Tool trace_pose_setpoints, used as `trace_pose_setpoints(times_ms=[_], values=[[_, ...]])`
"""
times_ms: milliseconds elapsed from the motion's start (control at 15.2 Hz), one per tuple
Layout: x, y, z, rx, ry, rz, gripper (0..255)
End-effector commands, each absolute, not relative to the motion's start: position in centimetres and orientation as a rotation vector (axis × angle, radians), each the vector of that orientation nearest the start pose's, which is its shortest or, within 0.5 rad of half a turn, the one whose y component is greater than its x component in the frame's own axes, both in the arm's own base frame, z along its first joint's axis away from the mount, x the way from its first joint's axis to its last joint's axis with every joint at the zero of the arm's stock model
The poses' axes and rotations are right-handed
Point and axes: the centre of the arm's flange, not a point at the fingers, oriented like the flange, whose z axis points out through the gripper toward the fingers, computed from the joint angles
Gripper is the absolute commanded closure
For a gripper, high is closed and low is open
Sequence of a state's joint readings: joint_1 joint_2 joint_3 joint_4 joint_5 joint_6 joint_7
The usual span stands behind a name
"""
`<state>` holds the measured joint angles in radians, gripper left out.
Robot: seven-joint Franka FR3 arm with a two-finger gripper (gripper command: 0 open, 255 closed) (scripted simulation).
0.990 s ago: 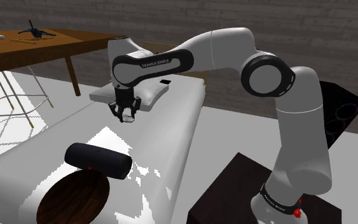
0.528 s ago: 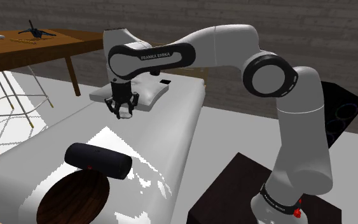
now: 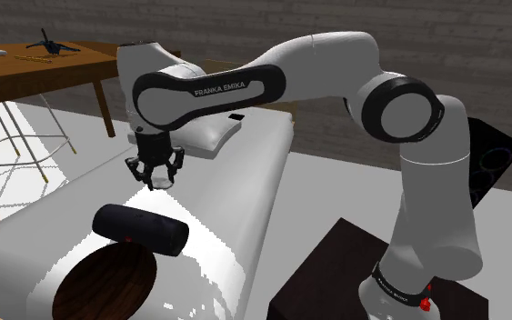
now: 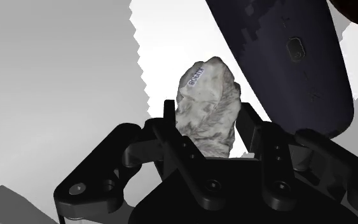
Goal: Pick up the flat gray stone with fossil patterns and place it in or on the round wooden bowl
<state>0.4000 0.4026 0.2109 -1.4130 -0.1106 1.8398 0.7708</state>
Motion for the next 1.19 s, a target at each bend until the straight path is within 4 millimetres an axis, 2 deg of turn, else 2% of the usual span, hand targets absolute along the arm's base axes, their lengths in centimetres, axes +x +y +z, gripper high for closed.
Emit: trace_pose_setpoints(times_ms=[0, 1056, 1122], values=[[56.0, 38.3, 47.9, -3.13, 0.237, -0.066, 255], [44.1, 55.7, 48.1, -3.13, 0.237, -0.066, 255], [44.1, 55.7, 47.6, -3.13, 0.237, -0.066, 255]])
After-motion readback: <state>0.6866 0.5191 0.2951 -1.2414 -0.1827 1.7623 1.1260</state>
